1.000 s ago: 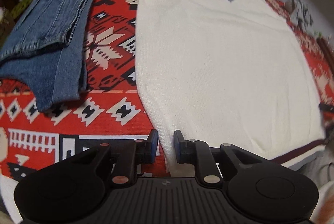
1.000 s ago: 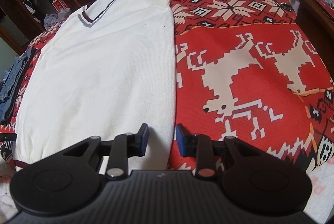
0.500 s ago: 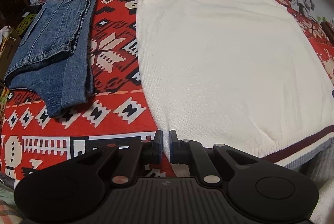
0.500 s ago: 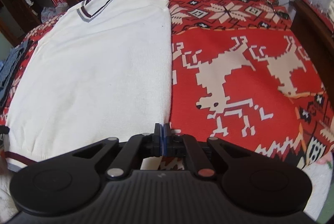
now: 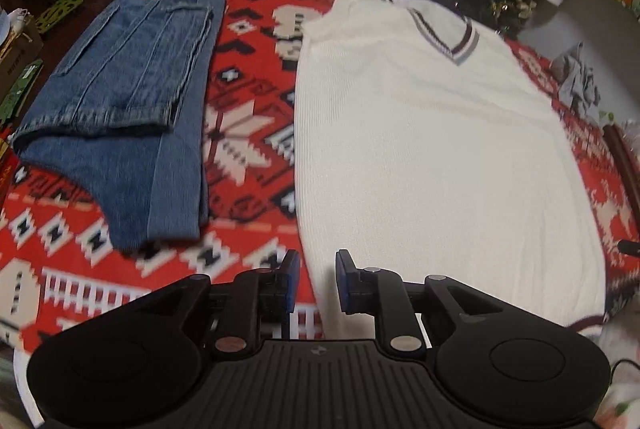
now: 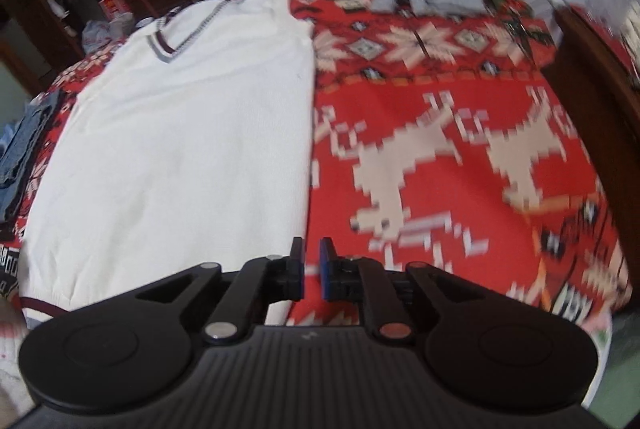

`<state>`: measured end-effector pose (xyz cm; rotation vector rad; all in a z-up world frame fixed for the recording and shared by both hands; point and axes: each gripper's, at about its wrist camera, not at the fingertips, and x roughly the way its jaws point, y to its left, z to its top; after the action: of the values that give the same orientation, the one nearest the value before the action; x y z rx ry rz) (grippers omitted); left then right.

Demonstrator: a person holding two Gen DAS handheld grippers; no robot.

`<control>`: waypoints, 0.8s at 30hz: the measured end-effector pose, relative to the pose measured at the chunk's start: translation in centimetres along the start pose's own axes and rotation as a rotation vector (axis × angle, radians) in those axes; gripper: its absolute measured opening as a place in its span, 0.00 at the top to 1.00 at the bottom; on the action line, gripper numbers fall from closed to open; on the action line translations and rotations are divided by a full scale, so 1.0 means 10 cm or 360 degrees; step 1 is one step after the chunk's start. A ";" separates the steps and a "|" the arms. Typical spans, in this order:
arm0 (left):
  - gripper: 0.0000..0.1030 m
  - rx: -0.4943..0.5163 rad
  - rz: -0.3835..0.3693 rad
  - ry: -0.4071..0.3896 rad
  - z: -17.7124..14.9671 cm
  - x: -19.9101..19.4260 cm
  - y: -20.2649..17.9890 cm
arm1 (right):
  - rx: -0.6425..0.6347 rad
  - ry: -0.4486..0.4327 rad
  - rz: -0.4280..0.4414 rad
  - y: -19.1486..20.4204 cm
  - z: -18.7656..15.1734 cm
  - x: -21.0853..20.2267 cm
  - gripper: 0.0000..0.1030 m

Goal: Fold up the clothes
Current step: 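Move both grippers around to the neckline side of the vest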

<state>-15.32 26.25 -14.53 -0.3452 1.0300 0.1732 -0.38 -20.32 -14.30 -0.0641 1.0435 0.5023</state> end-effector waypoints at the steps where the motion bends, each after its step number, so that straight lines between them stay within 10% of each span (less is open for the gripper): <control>1: 0.82 0.0013 -0.0013 -0.0028 0.08 0.00 0.01 | -0.0038 -0.0005 -0.0003 0.01 0.07 0.01 0.91; 15: 0.75 0.0569 -0.0085 -0.0356 1.89 0.66 -0.21 | -0.0457 -0.0179 0.0197 0.32 1.87 0.49 0.86; 24: 0.73 0.0637 -0.0145 -0.0342 2.71 1.50 -0.24 | -0.0648 -0.0304 0.0247 0.49 2.88 1.35 0.83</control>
<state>14.90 33.49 -14.37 -0.0083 0.8110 -0.0781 26.30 -2.85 -10.00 -0.2917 0.7508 0.8407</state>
